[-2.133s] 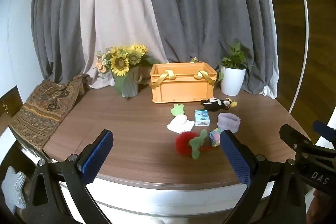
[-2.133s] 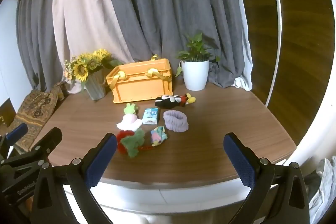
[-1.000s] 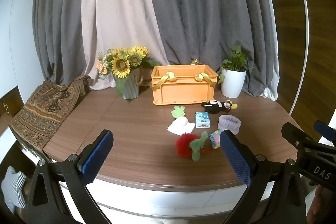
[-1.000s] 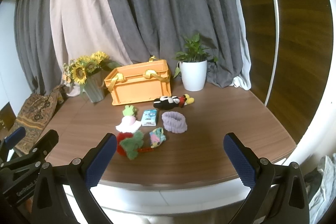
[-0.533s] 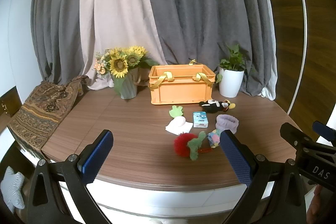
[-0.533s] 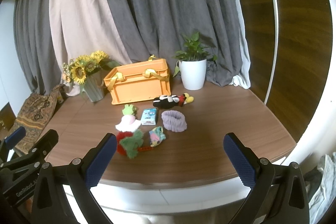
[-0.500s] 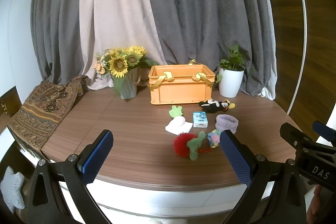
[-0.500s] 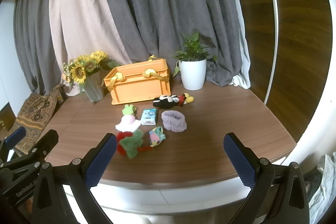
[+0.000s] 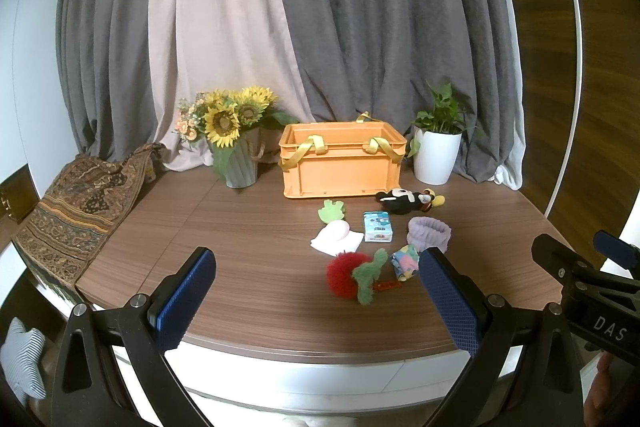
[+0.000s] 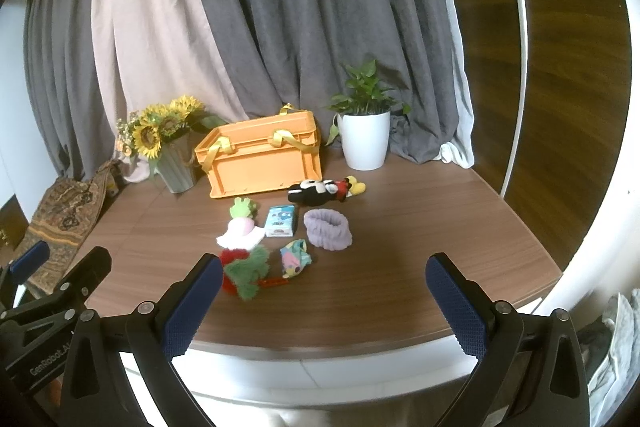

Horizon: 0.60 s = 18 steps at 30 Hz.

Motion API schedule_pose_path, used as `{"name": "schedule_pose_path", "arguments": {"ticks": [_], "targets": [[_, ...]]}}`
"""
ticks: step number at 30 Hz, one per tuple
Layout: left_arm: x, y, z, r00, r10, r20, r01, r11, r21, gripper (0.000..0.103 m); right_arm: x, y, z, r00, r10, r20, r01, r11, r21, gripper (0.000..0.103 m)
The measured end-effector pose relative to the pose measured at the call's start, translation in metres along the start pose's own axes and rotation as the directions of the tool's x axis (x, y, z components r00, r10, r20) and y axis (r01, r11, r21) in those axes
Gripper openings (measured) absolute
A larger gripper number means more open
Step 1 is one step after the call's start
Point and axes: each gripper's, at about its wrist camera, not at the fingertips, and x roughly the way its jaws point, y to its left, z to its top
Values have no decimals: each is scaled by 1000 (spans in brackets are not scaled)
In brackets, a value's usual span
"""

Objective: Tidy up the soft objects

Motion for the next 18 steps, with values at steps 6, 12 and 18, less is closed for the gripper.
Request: {"name": "schedule_pose_path", "arguments": {"ticks": [6,12,18], "targets": [[0,1,-1,1000,1,1,-1,1000,-1,103,0,0,-1,1000,0,0,0,1000,-1,103],[0,0,-2,1000,0,0,0,1000,0,103,1,-1,-2,1000,0,-3,0,1000,0,103],[1,-1,-5,1000,-3,-2,3,1000,2,103,4,-2,-3,1000,3,-7,-3,1000,1,103]]}}
